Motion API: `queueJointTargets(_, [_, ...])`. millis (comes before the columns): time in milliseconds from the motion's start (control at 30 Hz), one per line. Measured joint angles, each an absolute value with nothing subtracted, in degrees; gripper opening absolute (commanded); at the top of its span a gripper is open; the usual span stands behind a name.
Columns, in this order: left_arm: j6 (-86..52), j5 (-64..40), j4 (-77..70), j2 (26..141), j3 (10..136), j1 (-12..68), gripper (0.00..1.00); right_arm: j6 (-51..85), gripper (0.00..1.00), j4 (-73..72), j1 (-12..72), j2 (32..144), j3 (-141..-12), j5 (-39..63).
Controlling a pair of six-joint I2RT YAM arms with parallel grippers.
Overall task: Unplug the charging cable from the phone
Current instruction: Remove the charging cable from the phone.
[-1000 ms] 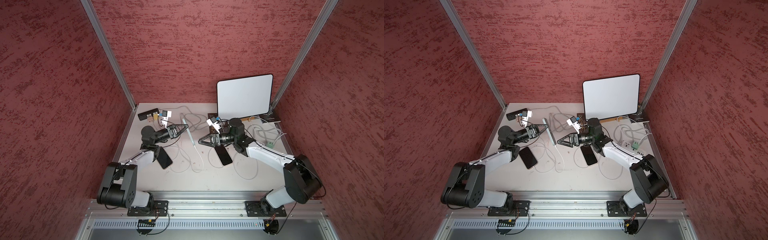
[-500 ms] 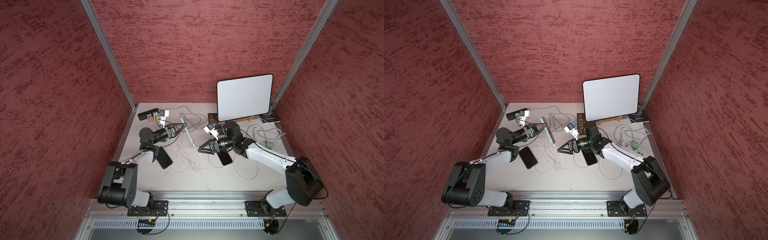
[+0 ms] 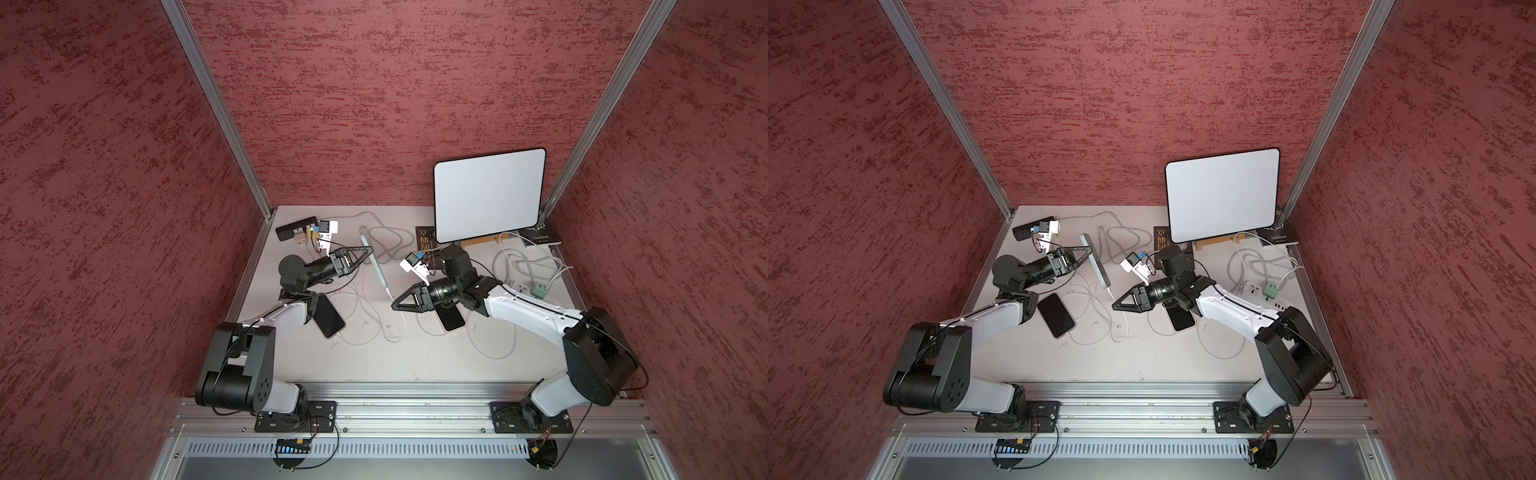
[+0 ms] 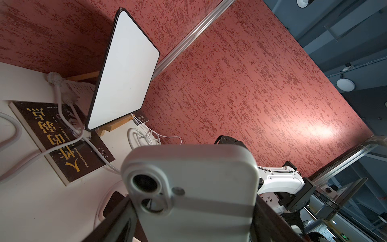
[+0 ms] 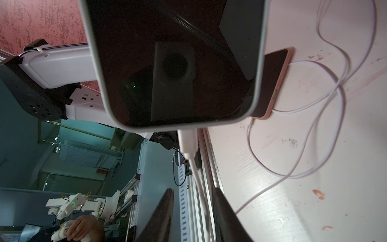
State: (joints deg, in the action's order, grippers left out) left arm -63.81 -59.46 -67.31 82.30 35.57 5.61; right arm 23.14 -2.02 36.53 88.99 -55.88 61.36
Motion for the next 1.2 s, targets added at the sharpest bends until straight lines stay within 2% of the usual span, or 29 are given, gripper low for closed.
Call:
queueJointTargets(300, [-63.8, -59.4, -67.3, 82.3, 35.6, 5.6, 0.08, 23.2, 0.00, -1.9, 36.6, 89.0, -55.9, 61.0])
queueJointTargets(1033, [-63.8, -57.9, -67.3, 82.3, 35.6, 4.9, 0.08, 21.2, 0.00, -1.3, 36.6, 89.0, -55.9, 60.2])
queueJointTargets(1200, [-63.8, -56.9, -67.3, 82.1, 35.2, 3.9, 0.10, 20.9, 0.00, -1.3, 36.6, 89.0, -55.9, 60.2])
